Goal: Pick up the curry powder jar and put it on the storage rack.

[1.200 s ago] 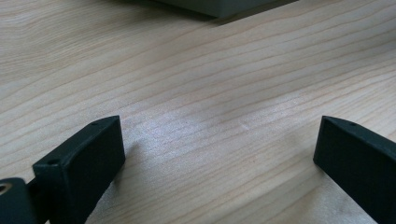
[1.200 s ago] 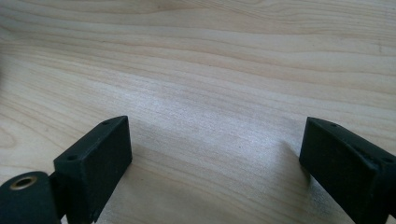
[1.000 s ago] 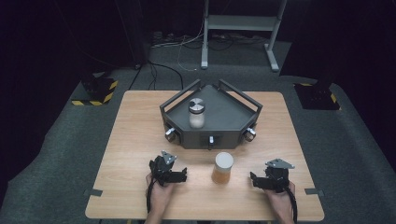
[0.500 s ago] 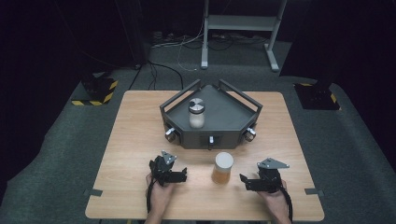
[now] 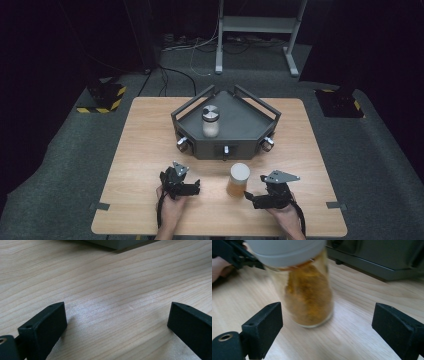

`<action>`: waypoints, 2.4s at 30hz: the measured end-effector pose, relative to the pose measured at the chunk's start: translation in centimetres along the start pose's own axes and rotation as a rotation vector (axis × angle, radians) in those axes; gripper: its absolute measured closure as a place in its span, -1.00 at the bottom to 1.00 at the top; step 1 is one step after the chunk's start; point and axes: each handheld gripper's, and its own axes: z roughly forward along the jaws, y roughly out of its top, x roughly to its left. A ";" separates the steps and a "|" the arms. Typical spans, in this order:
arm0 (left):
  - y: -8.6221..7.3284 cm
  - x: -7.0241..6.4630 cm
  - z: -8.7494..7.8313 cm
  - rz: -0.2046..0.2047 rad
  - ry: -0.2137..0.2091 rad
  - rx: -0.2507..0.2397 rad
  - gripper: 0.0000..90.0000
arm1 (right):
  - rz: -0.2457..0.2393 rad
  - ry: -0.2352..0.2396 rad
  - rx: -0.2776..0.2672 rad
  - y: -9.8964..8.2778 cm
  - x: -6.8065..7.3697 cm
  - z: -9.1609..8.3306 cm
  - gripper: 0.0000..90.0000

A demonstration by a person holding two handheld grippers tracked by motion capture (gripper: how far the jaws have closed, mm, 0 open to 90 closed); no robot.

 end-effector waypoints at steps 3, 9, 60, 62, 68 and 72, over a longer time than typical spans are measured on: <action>0.0 0.0 0.0 0.000 0.000 0.000 -0.95 | -0.010 0.016 -0.007 0.3 0.3 0.1 -0.78; 0.0 0.0 0.0 0.000 0.000 0.000 -0.95 | -0.026 0.044 -0.023 1.0 0.6 0.7 -0.77; 0.0 0.0 0.0 0.000 0.001 -0.001 -0.94 | -0.081 -0.020 -0.116 2.0 3.1 3.0 -0.26; 0.0 0.0 0.0 0.000 0.001 -0.001 -0.94 | -0.087 -0.024 -0.116 2.0 3.2 3.0 -0.25; 0.0 0.0 0.0 0.002 0.001 0.000 -0.94 | -0.111 -0.041 -0.117 2.0 3.6 2.9 -0.23; 0.0 0.0 0.0 0.002 0.001 0.000 -0.94 | -0.115 -0.048 -0.117 2.0 3.8 2.9 -0.22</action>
